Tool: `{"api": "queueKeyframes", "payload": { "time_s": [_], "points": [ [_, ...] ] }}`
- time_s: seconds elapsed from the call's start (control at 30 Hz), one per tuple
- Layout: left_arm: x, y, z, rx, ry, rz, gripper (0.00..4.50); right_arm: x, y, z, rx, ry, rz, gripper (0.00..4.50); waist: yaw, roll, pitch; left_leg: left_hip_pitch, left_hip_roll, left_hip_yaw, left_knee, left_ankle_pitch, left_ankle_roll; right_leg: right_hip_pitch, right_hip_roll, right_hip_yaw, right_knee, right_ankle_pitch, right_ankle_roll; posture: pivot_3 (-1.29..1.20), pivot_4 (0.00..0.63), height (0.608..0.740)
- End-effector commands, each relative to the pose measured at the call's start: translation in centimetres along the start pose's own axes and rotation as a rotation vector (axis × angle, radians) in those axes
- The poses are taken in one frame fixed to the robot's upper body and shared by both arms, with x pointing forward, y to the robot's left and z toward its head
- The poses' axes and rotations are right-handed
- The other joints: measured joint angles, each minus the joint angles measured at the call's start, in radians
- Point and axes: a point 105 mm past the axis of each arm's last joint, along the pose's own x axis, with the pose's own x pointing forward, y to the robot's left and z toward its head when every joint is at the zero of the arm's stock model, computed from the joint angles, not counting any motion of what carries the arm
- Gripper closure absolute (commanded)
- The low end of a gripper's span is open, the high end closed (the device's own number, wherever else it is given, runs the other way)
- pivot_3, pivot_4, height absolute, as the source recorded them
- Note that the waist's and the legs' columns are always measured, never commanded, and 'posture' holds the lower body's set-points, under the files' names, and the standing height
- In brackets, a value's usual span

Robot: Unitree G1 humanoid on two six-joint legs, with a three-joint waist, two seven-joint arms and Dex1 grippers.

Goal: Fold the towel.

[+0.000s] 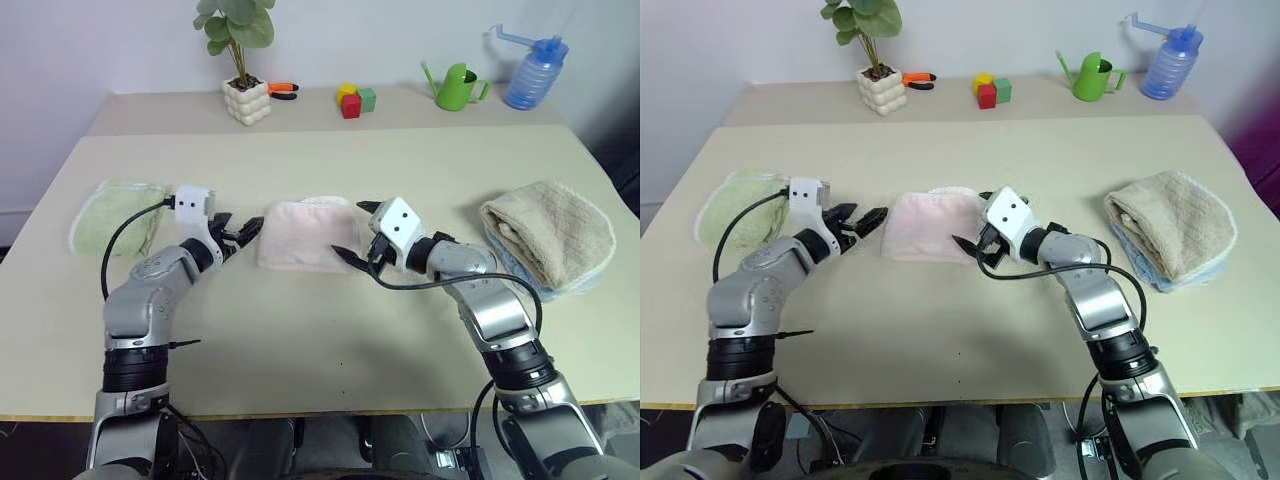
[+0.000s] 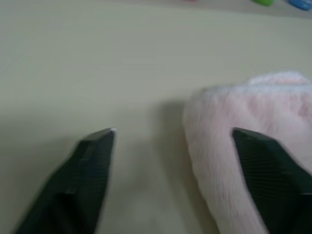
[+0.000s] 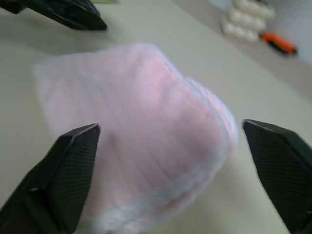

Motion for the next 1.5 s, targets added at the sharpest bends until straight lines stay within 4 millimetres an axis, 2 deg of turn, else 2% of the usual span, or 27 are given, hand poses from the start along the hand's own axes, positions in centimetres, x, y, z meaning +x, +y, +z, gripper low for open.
{"api": "queueKeyframes", "payload": {
  "time_s": [0.03, 0.2, 0.27, 0.3, 0.37, 0.4, 0.6, 0.7, 0.8, 0.87, 1.0, 1.1, 1.17, 1.23, 1.3, 1.43, 1.5],
  "points": [
    [-0.4, -2.3, 0.5, -0.212, -0.012, -0.137, 0.05, -0.4, 1.2, 2.3, -0.09, -0.096, 0.055, 0.0, 0.004, 0.0, 0.0, 0.0, 0.0, 0.0, 0.0, 0.0, 0.0, 0.0, 0.0, 0.0, 0.0, 0.0, 0.0, 0.0, 0.15, 0.732],
    [0.3, -3.5, -2.5, -0.254, 0.136, -0.159, 0.05, -0.5, 2.6, 2.4, -0.11, -0.112, 0.114, 0.0, 0.004, -0.001, 0.0, 0.0, 0.0, 0.0, 0.001, 0.0, 0.0, 0.001, 0.0, 0.0, 0.0, 0.0, 0.0, 0.0, 0.15, 0.732],
    [0.6, -4.2, -2.9, -0.262, 0.153, -0.184, 0.05, -0.5, 2.8, 2.2, -0.111, -0.106, 0.12, 0.0, 0.004, -0.001, 0.0, 0.0, 0.0, 0.0, 0.001, 0.0, 0.0, 0.001, 0.0, 0.0, 0.0, 0.0, 0.0, 0.0, 0.15, 0.732],
    [0.8, -4.7, -2.8, -0.272, 0.146, -0.208, 0.28, -0.6, 2.9, 2.1, -0.115, -0.099, 0.122, 0.0, 0.006, -0.001, 0.0, 0.0, 0.0, 0.0, 0.001, 0.0, 0.0, 0.001, 0.0, 0.0, 0.0, 0.0, 0.0, 0.0, 0.15, 0.732],
    [1.0, -5.9, -2.5, -0.278, 0.139, -0.259, 0.85, -0.6, 3.0, 1.8, -0.121, -0.09, 0.124, 0.0, 0.012, -0.001, 0.0, 0.0, 0.0, 0.0, 0.001, 0.0, 0.0, 0.001, -0.001, 0.0, 0.0, 0.0, 0.0, 0.0, 0.15, 0.732],
    [1.1, -6.3, -2.5, -0.277, 0.139, -0.273, 1.29, -0.6, 3.0, 1.7, -0.123, -0.088, 0.125, 0.0, 0.012, -0.001, 0.0, 0.0, -0.001, 0.0, 0.001, 0.0, 0.0, 0.001, -0.001, 0.0, 0.0, 0.0, 0.0, 0.0, 0.15, 0.732],
    [2.0, -7.2, -3.0, -0.283, 0.154, -0.292, 4.36, -0.6, 2.6, 2.0, -0.128, -0.094, 0.103, 0.0, 0.009, -0.001, 0.0, 0.0, 0.0, 0.0, 0.001, 0.0, -0.001, 0.001, 0.0, 0.0, 0.0, 0.0, 0.0, 0.0, 0.15, 0.732],
    [2.3, -6.9, -1.5, -0.285, 0.066, -0.284, 4.44, -0.7, 2.4, 2.2, -0.133, -0.1, 0.094, 0.0, 0.009, -0.001, 0.0, 0.0, 0.0, 0.0, 0.001, 0.0, 0.0, 0.001, -0.001, 0.0, 0.0, 0.0, 0.0, 0.0, 0.15, 0.732],
    [2.4, -5.8, 1.2, -0.287, -0.089, -0.241, 4.44, -0.7, 2.3, 2.3, -0.135, -0.101, 0.087, 0.0, 0.01, -0.001, 0.0, 0.0, 0.0, 0.0, 0.001, 0.0, -0.001, 0.001, -0.001, 0.0, 0.0, 0.0, 0.0, 0.0, 0.15, 0.732],
    [2.1, -4.6, 3.7, -0.278, -0.211, -0.199, 4.44, -0.8, 2.2, 2.3, -0.139, -0.101, 0.084, 0.0, 0.01, -0.001, 0.0, 0.0, 0.0, 0.0, 0.001, 0.0, -0.001, 0.001, -0.001, 0.0, 0.0, 0.0, 0.0, 0.0, 0.15, 0.732],
    [0.2, 0.8, 10.4, -0.246, -0.511, 0.051, 4.44, -0.7, 2.0, 2.3, -0.144, -0.103, 0.081, 0.0, 0.008, -0.001, 0.0, 0.0, 0.0, 0.0, 0.001, 0.0, -0.001, 0.001, -0.001, 0.0, -0.001, 0.0, 0.0, 0.0, 0.15, 0.732],
    [-2.7, 5.3, 13.2, -0.26, -0.679, 0.269, 4.44, -0.7, 2.1, 2.3, -0.145, -0.103, 0.082, 0.0, 0.004, -0.001, 0.0, 0.0, 0.0, 0.0, 0.0, 0.0, -0.001, 0.001, 0.0, 0.0, -0.001, 0.0, 0.0, 0.0, 0.15, 0.732],
    [-5.2, 8.7, 13.5, -0.282, -0.755, 0.447, 4.44, -0.7, 2.2, 2.2, -0.143, -0.103, 0.083, 0.0, 0.002, -0.001, 0.0, 0.0, 0.0, 0.0, 0.0, 0.0, -0.001, 0.0, 0.0, 0.0, -0.001, 0.0, 0.0, 0.0, 0.15, 0.732],
    [-6.9, 10.7, 12.6, -0.351, -0.796, 0.543, 4.44, -0.7, 2.4, 2.1, -0.138, -0.104, 0.086, 0.0, 0.004, -0.001, 0.0, 0.0, 0.0, 0.0, 0.0, 0.0, -0.001, 0.0, 0.0, 0.0, -0.001, 0.0, 0.0, 0.0, 0.15, 0.732],
    [-7.4, 11.5, 11.2, -0.372, -0.772, 0.588, 4.44, -0.6, 2.5, 2.1, -0.133, -0.104, 0.09, 0.0, 0.009, -0.001, 0.0, 0.0, 0.0, 0.0, 0.0, 0.0, -0.001, 0.0, -0.001, 0.0, -0.001, 0.0, 0.0, 0.0, 0.15, 0.732],
    [-6.8, 11.8, 7.0, -0.4, -0.62, 0.635, 4.44, -0.6, 2.7, 2.0, -0.131, -0.106, 0.102, 0.0, 0.015, -0.003, 0.0, 0.0, -0.001, -0.001, 0.001, 0.0, -0.001, 0.002, -0.001, -0.001, -0.001, 0.0, 0.0, 0.0, 0.15, 0.732],
    [-7.7, 12.2, 5.4, -0.51, -0.64, 0.692, 4.44, -0.6, 2.7, 1.9, -0.132, -0.103, 0.103, 0.0, 0.014, -0.003, -0.001, 0.0, -0.001, -0.001, 0.002, 0.0, 0.0, 0.002, -0.001, -0.001, -0.001, 0.0, 0.001, 0.0, 0.15, 0.732]
  ]
}}
